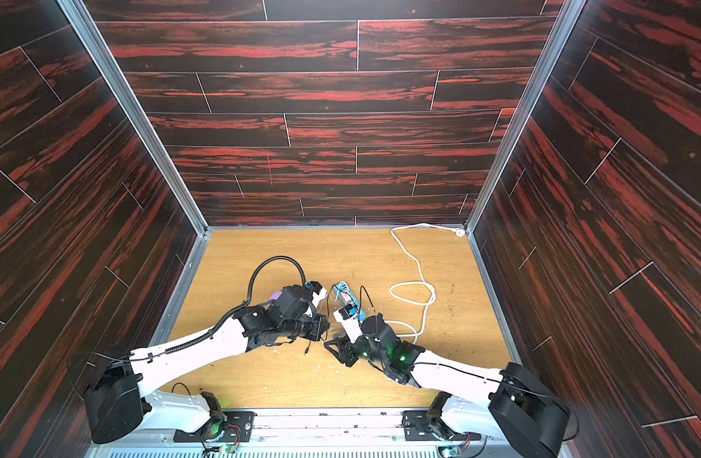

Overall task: Charge the bluetooth headset
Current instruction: Insert the plug into the socket, then adjust the charging cable.

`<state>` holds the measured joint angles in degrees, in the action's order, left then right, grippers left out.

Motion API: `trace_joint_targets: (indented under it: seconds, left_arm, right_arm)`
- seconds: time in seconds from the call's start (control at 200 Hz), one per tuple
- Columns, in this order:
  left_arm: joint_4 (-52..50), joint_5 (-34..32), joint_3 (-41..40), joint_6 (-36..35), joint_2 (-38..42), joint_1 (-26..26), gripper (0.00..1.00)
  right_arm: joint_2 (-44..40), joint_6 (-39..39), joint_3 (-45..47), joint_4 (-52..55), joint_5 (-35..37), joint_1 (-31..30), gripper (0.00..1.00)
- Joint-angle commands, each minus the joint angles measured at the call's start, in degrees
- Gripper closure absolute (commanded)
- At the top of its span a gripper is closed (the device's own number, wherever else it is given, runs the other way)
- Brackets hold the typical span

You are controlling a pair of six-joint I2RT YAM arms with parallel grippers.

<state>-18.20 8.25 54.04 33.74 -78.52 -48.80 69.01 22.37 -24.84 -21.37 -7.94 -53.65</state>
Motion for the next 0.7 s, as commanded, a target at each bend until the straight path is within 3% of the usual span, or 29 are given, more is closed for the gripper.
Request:
trace_joint_targets:
  seconds: [0.0,0.616,0.691]
  left_arm:
    - [-0.4,0.7,1.6,0.4,0.1,0.3,0.97]
    - [0.3,0.0,-0.1,0.2,2.6,1.1,0.96]
    - [0.2,-0.1,-0.4,0.3,3.4,1.3,0.91]
  right_arm:
    - [2.0,0.6,-2.3,-2.8,0.4,-0.2,0.57]
    - [6.8,1.8,-4.4,-3.3,0.7,-0.2,0.92]
    - [6.2,2.0,-4.5,-3.0,1.2,-0.3,0.95]
